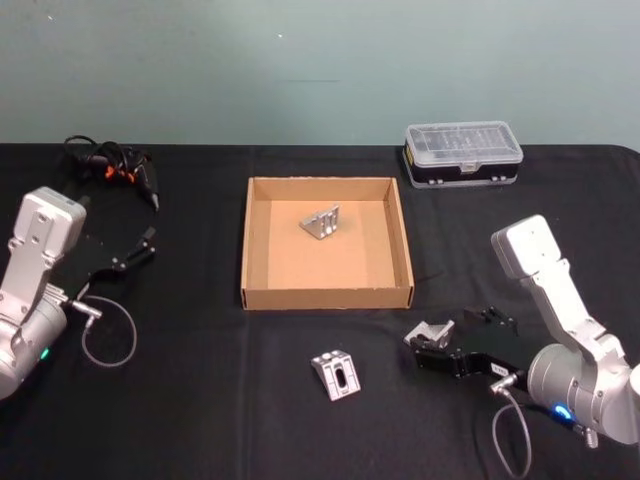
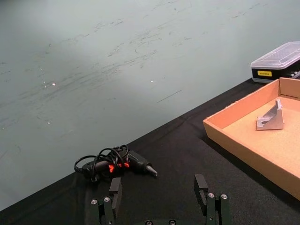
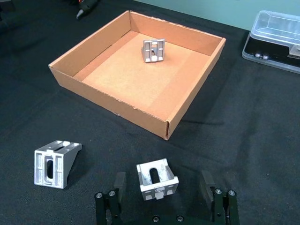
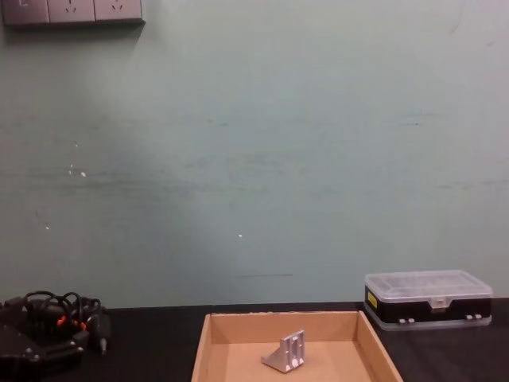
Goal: Use one hand to pick up the angle iron from the table and place it into the box.
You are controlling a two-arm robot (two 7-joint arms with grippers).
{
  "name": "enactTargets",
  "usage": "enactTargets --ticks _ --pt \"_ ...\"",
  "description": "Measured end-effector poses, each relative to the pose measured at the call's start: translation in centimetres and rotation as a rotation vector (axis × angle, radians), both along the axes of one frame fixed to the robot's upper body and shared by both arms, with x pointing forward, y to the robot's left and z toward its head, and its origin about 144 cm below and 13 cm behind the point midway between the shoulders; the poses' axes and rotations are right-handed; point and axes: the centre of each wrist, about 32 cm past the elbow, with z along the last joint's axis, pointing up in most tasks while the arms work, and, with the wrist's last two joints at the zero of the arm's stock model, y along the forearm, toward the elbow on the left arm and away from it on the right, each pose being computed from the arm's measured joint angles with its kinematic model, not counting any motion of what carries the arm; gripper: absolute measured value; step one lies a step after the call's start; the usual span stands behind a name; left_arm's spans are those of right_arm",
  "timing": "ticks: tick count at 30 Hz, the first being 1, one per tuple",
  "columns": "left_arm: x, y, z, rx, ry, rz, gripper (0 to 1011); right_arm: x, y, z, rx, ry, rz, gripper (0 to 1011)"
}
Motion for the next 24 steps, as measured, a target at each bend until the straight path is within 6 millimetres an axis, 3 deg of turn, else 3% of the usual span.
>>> enactTargets --ticks 4,9,24 --pt "0.00 0.00 0.00 0.000 0.000 0.000 1011 -0.01 0.00 0.02 0.000 -0.001 0.001 995" --pt "0.00 0.00 0.00 0.000 0.000 0.000 1011 -0.03 0.02 0.06 -0.001 -0.002 0.002 906" --pt "0.00 0.00 0.00 0.000 0.000 0.000 1011 -0.08 0.03 0.10 -0.002 -0.002 0.003 471"
